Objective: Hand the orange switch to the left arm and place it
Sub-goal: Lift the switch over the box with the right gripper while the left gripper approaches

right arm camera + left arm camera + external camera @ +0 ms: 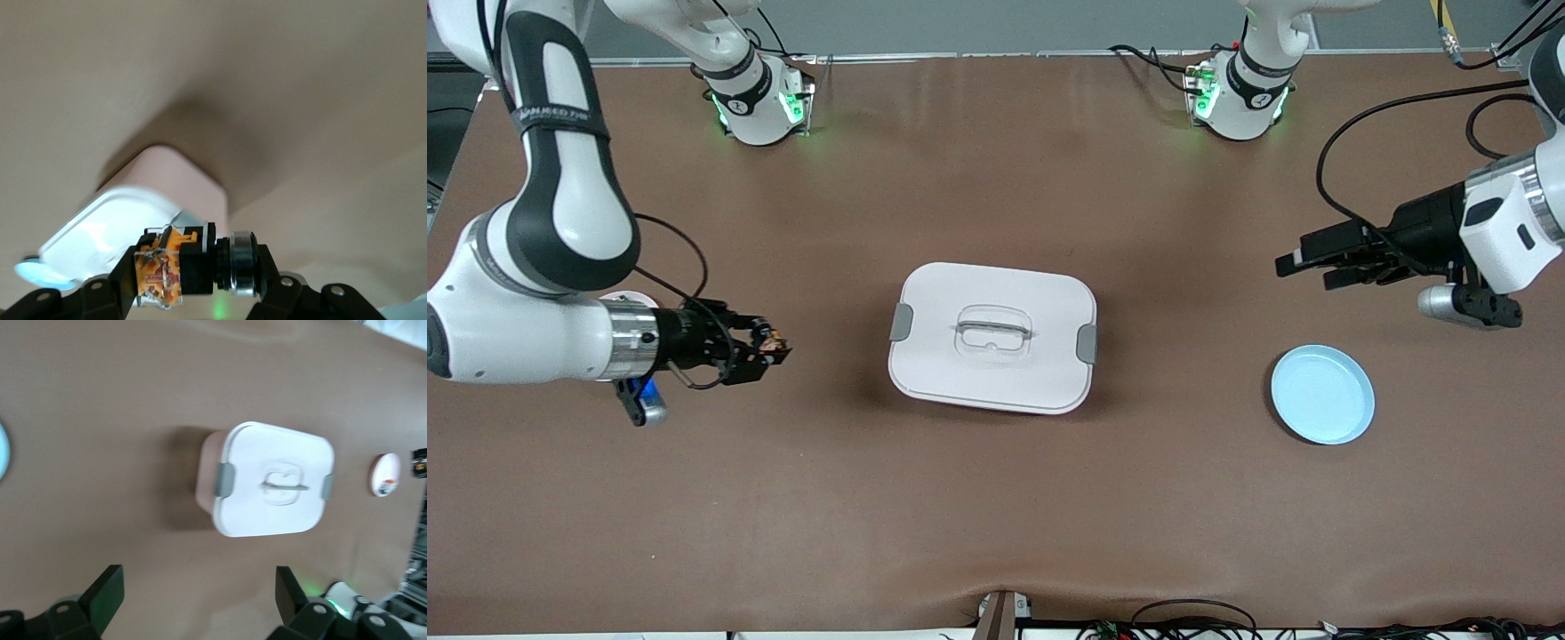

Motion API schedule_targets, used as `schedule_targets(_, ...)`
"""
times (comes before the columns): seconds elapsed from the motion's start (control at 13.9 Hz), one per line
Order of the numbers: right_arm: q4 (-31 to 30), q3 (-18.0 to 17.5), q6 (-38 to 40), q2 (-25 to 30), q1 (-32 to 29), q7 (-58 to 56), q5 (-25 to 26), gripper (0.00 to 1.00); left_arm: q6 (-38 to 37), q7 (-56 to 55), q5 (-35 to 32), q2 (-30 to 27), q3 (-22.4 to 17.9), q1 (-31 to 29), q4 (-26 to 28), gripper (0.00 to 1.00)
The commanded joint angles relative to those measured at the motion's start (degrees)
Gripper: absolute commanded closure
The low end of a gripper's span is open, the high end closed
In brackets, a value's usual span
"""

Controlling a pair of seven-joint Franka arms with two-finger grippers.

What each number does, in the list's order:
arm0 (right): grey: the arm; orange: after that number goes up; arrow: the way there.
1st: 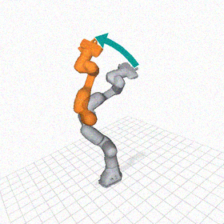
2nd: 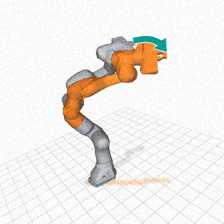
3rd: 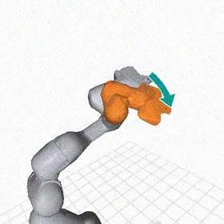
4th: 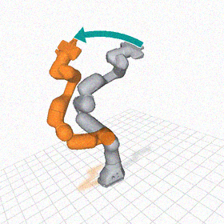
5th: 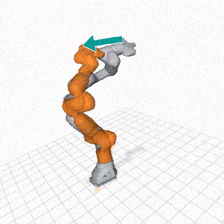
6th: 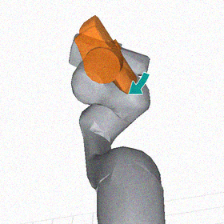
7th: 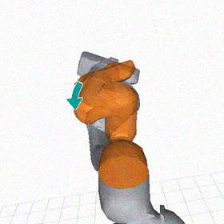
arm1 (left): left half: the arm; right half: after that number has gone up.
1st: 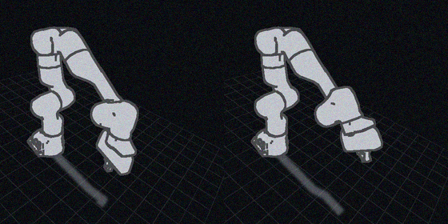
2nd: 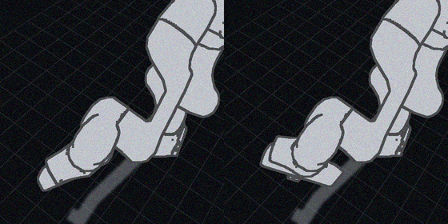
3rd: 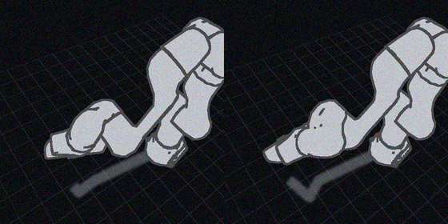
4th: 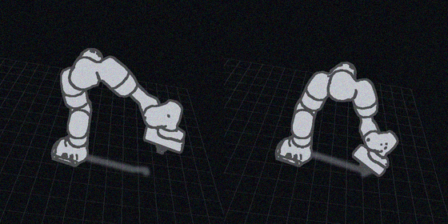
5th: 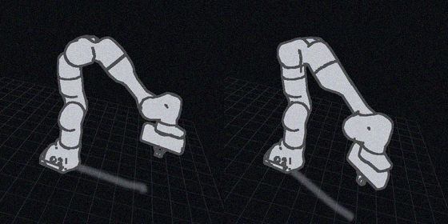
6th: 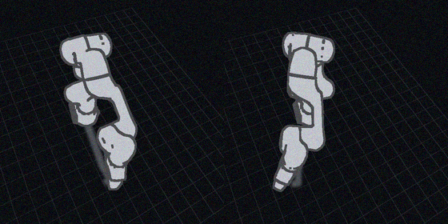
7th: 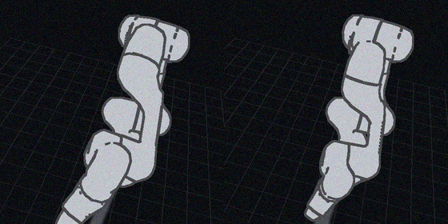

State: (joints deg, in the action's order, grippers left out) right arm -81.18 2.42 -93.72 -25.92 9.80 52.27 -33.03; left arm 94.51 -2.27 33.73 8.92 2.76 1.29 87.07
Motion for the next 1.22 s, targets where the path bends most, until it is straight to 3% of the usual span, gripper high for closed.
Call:
schedule_targets(0.0,4.3,0.6,0.6,-0.5,3.7,10.3,-2.8,1.0,2.6,0.1,5.4,1.6,0.2,0.5,-1.0,0.0)
schedule_targets(0.29,10.5,0.6,-2.1,-1.8,9.9,24.5,-3.4,1.0,9.4,-4.9,7.3,2.9,0.4,6.2,-1.0,0.0)
schedule_targets(0.5,11.0,0.6,-6.7,-1.8,13.1,30.8,-3.4,1.0,17.0,-6.0,7.6,3.4,0.4,11.6,-0.9,0.0)
schedule_targets(0.72,11.8,0.6,-11.7,-2.5,16.2,37.5,-4.7,1.0,20.5,-6.6,9.8,4.5,0.4,14.3,-0.9,0.0)
schedule_targets(1.01,19.6,0.6,-11.9,-7.3,18.6,46.4,-4.7,1.0,25.4,-6.7,10.0,6.0,0.4,18.2,-0.9,0.0)
schedule_targets(1.15,19.9,0.6,-13.9,-7.6,19.7,47.9,-4.8,1.0,26.7,-6.7,9.9,7.2,0.4,20.2,-1.0,0.0)
